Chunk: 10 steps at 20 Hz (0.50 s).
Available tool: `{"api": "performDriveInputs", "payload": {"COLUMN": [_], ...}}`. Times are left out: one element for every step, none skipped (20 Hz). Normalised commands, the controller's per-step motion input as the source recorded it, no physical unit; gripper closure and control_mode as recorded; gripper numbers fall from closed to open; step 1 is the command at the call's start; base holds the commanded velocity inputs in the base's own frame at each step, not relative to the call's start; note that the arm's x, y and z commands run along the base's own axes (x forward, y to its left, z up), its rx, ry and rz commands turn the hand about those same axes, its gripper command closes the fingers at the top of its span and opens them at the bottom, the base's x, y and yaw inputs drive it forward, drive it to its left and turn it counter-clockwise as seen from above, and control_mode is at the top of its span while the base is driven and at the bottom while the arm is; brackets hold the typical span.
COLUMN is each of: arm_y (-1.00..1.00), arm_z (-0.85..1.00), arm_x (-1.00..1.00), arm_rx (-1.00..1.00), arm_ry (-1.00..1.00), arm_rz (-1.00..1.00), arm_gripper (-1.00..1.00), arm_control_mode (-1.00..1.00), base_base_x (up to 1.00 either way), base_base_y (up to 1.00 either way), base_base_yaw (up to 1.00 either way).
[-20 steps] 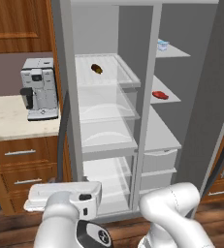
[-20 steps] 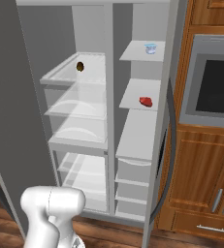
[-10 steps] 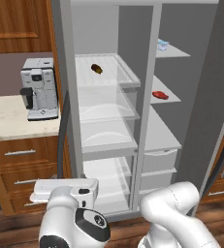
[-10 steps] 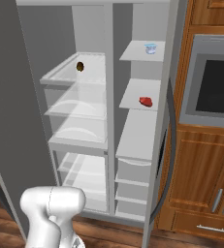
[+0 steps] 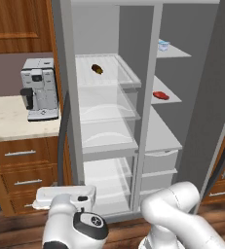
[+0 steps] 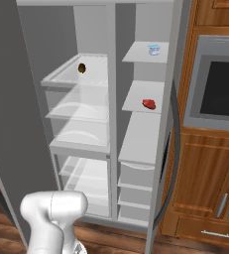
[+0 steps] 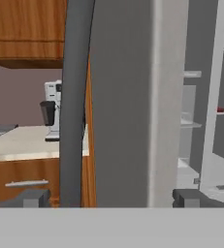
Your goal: There's a steak in the fridge that needs to be moved to the freezer for freezing. Pick up the steak from the fridge, place it on any shelf in the freezer, and close the fridge and freezer doors when done.
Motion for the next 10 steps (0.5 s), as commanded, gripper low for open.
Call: {"api": "performDriveInputs", "payload": {"arm_y": [0.00,0.05,0.03,0.04,0.05,0.08,0.09,0.11,0.11,0.09], "arm_z": [-0.40,-0.43,-0.39,-0.38,-0.30,-0.30,-0.34,-0.31,-0.26,-0.21], "arm_x": [0.00,0.01,0.16,0.24,0.48,0.47,0.63,0.59,0.57,0.41], "arm_rx": [0.00,0.00,0.00,0.00,0.00,0.00,0.00,0.00,0.00,0.00], "arm_ry": [0.00,0.00,0.00,0.00,0.00,0.00,0.02,0.01,0.00,0.00], "arm_rz": [-0.02,-0.04,-0.06,-0.08,-0.12,-0.12,-0.11,-0.11,-0.10,-0.09], "arm_gripper": [-1.00,-1.00,-1.00,-1.00,-1.00,-1.00,-1.00,-1.00,-1.00,-1.00], "arm_control_mode": [-1.00,-1.00,-1.00,-1.00,-1.00,-1.00,-1.00,-1.00,-1.00,-1.00], "base_base_x": [0.00,0.00,0.00,0.00,0.00,0.00,0.00,0.00,0.00,0.00], "base_base_y": [0.00,0.00,0.00,0.00,0.00,0.00,0.00,0.00,0.00,0.00], "base_base_yaw": [0.00,0.00,0.00,0.00,0.00,0.00,0.00,0.00,0.00,0.00]}}
